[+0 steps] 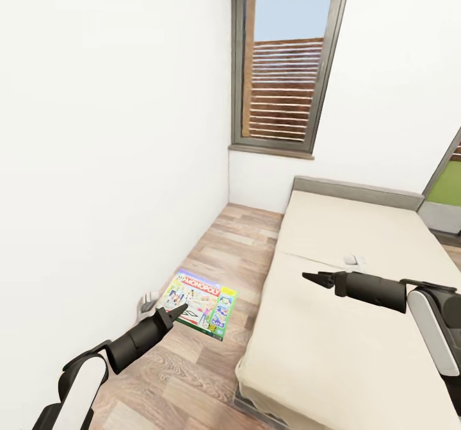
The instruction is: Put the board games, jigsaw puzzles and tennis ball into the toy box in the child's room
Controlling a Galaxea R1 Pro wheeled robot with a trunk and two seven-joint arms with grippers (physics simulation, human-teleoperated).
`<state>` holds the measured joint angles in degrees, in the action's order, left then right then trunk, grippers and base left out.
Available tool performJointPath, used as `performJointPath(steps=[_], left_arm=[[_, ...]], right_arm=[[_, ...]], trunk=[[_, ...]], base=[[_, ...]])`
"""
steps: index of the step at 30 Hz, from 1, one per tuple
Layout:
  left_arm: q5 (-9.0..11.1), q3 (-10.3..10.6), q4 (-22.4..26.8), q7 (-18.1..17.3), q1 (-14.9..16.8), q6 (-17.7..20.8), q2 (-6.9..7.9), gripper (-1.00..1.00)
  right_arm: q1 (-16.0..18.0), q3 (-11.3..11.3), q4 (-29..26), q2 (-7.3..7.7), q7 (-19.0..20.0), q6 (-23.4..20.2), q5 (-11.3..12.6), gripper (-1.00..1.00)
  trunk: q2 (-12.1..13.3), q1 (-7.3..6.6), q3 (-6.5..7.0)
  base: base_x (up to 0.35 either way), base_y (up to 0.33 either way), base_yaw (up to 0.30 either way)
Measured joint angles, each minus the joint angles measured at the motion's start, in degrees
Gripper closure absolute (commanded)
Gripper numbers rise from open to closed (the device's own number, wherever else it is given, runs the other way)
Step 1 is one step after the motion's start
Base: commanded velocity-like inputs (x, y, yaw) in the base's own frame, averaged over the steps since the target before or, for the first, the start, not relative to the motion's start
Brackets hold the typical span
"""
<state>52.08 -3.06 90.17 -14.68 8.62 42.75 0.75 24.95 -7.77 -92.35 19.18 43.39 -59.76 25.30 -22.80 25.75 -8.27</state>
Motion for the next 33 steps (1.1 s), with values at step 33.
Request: performJointPath(steps=[33], left_arm=[[-0.06, 0.06, 0.0, 0.51, 0.02, -0.04, -0.03, 1.0]], right_arm=[[-0.08, 6.32, 0.0, 0.53, 0.51, 0.0, -0.07, -1.0]], trunk=[[0.01, 0.0, 1.82]], base=[[0.0, 0.0, 0.202]])
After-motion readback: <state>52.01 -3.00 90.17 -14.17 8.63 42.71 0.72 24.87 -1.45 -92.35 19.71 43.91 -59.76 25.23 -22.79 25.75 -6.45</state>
